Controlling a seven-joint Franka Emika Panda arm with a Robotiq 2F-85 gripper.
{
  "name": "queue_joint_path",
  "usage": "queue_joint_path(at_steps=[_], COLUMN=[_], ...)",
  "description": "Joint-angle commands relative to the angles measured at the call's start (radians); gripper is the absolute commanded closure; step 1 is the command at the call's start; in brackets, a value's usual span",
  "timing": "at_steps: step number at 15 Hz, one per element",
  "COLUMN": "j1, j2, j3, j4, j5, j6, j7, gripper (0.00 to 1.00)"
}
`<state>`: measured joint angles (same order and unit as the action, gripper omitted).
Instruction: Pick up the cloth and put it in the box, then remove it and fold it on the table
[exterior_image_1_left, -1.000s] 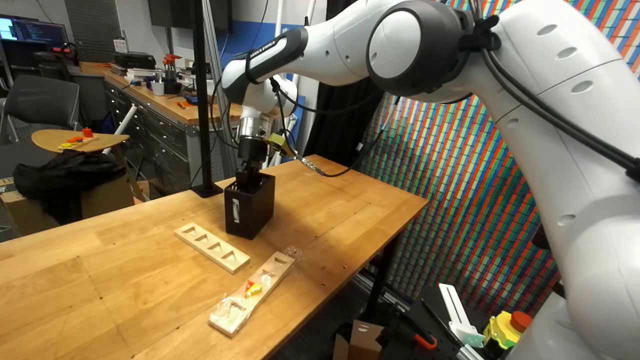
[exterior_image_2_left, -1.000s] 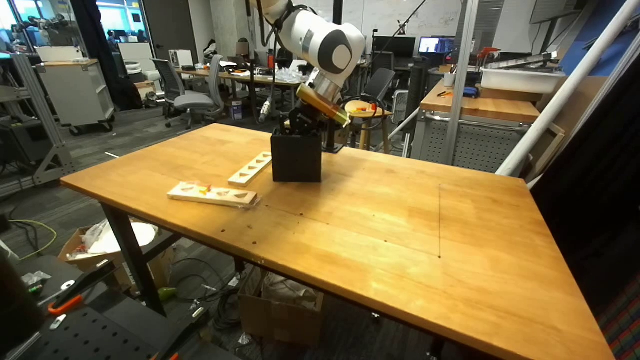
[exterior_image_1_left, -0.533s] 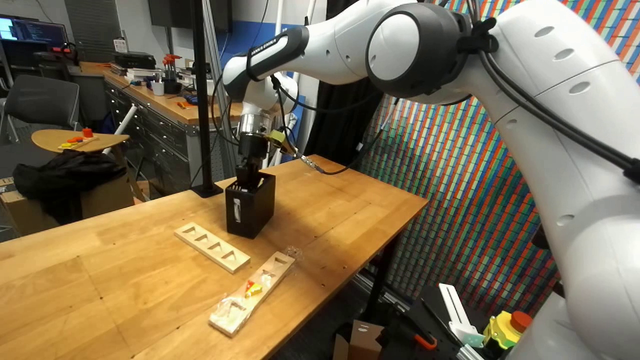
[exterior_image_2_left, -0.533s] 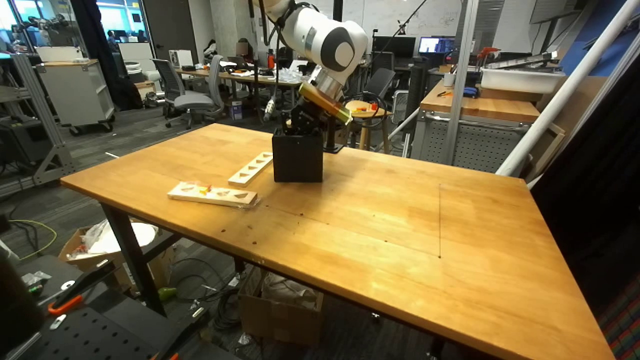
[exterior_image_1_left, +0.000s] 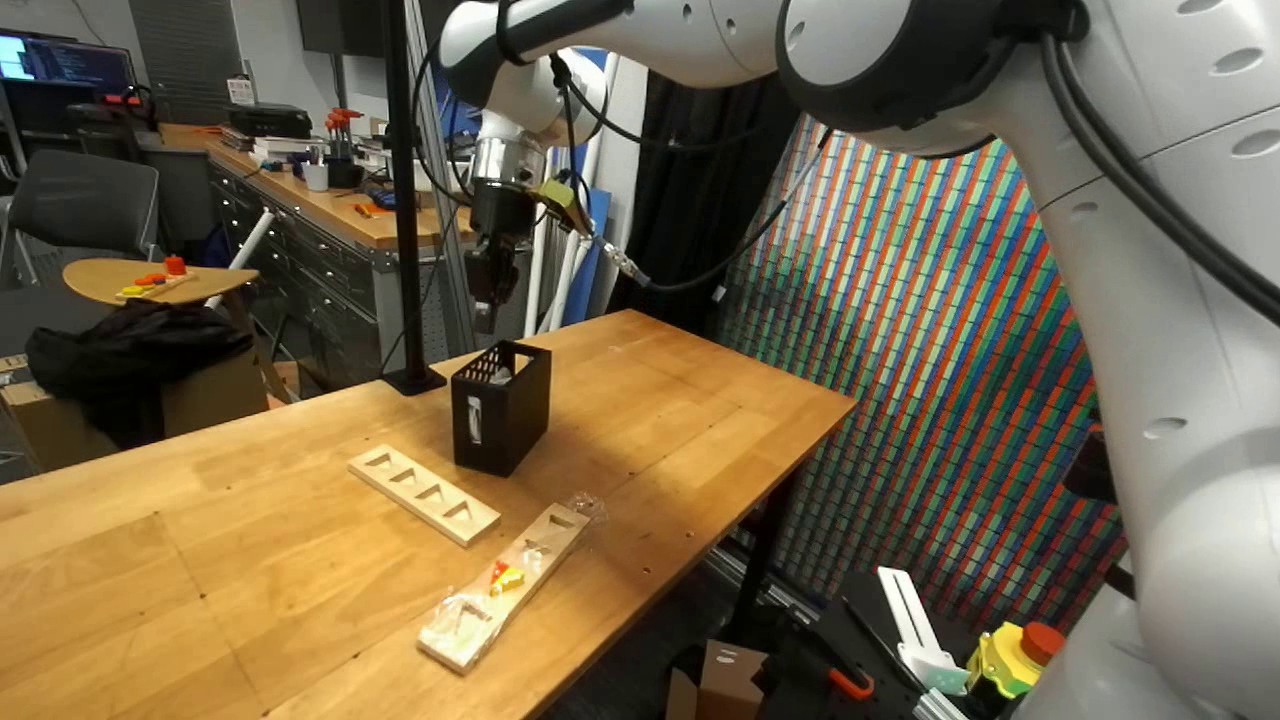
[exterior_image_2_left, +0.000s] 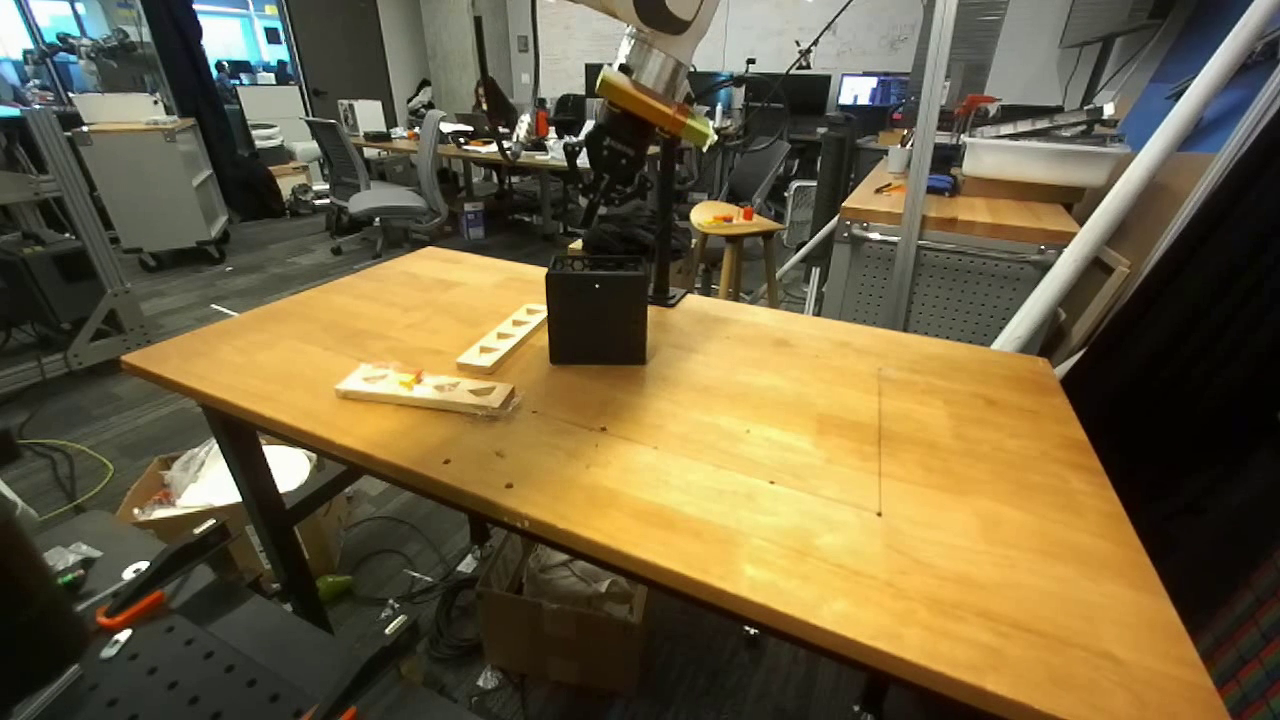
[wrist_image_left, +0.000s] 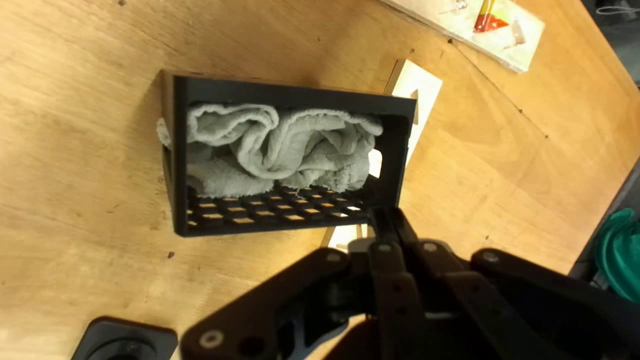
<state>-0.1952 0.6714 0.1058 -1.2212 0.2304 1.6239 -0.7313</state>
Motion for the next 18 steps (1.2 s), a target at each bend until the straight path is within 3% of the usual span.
queue_joint_path(at_steps=[1, 4, 5, 11, 14, 18], j1=[0.02, 0.036, 0.04, 0.044, 0.043, 0.044], j2=[-0.044, -0.038, -0.032, -0.022, -0.014, 0.001], j3=[-0.015, -0.023, -0.025, -0.021, -0.019, -0.019], j4=[-0.012, 0.003, 0.013, 0.021, 0.022, 0.03], j5=[-0.035, -0.084, -0.104, -0.135, -0.131, -0.132], j6=[0.0, -0.019, -0.03, -0.025, -0.014, 0.003], j7=[-0.002, -0.001, -0.004, -0.01, -0.013, -0.013], gripper=[0.95, 0.94, 0.8, 0.33, 0.31, 0.53])
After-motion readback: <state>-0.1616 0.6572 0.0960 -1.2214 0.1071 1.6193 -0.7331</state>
